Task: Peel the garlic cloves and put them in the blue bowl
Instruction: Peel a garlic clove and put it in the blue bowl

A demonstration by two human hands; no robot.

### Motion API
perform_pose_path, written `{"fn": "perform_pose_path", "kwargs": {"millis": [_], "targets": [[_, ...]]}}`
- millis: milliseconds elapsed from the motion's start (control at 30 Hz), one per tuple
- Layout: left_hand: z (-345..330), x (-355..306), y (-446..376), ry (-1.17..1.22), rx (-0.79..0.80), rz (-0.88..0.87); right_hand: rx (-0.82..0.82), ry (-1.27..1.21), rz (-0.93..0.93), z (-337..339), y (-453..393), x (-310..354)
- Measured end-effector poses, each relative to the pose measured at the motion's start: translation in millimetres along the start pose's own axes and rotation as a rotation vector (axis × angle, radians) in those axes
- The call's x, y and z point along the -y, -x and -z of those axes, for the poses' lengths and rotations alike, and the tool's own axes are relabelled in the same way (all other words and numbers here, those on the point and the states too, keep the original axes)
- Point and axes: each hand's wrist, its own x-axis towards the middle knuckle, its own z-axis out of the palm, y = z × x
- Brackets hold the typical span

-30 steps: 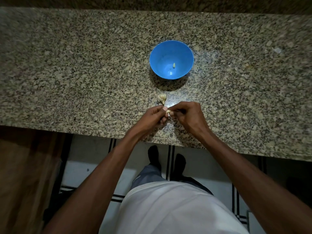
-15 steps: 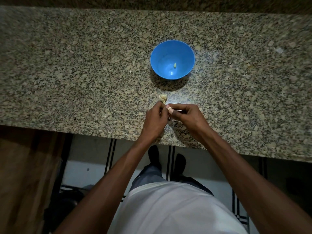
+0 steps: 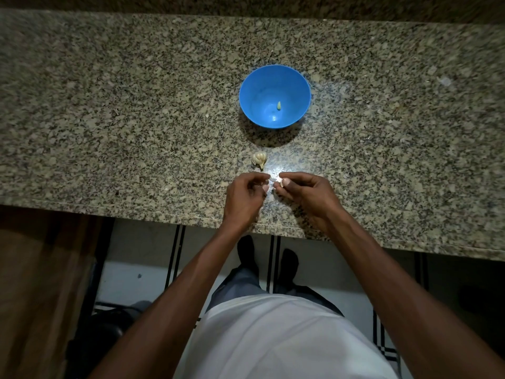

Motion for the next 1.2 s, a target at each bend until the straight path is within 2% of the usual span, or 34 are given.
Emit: {"fn": "perform_pose_path", "kwargs": {"millis": [233, 400, 567, 700, 900, 1067, 1200], "targets": [[1, -12, 8, 0.126, -0.014, -0.010, -0.014, 0.140, 0.008, 1, 0, 8], [2, -11, 9, 0.198, 0.015, -0.058, 0.010, 0.245, 0.086, -3, 8, 15], [4, -9, 7, 0.036, -0.036, -0.183, 0.016, 0.366, 0.129, -5, 8, 17], [7, -11, 7, -0.153, -0.061, -0.341, 0.023, 0.339, 0.122, -8, 7, 14], [11, -3, -2, -0.398, 0.020, -0.546, -0.018, 0.438, 0.185, -8, 5, 10], [13, -4, -9, -0.477, 0.046, -0.593, -0.069, 0.478, 0.236, -12, 4, 9], [16, -7, -9, -0.347, 0.054, -0.501, -0.090, 0.491, 0.282, -19, 5, 14]]}}
